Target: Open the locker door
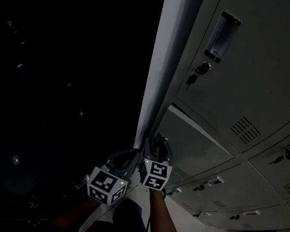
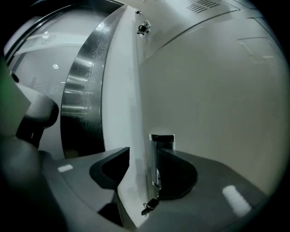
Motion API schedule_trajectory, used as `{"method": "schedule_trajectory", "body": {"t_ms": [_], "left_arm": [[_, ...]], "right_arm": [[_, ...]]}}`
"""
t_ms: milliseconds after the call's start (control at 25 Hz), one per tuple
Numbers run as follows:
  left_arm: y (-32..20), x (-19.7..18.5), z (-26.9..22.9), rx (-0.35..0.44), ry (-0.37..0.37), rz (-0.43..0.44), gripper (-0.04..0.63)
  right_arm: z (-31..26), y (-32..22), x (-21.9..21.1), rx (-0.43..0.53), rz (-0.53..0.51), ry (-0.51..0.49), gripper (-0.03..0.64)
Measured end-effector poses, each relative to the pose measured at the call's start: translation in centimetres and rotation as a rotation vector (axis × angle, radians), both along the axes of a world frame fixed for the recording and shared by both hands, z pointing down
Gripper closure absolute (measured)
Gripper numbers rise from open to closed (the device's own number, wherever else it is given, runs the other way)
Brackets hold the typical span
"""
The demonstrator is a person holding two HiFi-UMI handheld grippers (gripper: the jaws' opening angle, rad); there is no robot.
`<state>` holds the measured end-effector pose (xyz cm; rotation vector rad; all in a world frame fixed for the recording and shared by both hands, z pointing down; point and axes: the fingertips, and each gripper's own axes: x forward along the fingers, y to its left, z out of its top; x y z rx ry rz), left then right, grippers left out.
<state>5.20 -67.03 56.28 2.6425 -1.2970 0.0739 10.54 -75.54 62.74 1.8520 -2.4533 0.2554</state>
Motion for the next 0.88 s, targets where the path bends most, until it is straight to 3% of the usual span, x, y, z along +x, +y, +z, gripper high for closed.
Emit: {"method": "schedule_trajectory", "body": {"t_ms": [480,880], "left_arm": [[5.7,-0.7,-2.6,-0.035,0.022,0.031,0.589],[10.6,0.0,-3.8,-0.053,0.008,0.073,0.589]], "right_arm": [[-0.1,8.5,-1.7,-0.058,-0.015,0.019,0.514],[0.0,14.8,-1.3,-0.102,-0.033,0.033,0.518]]}}
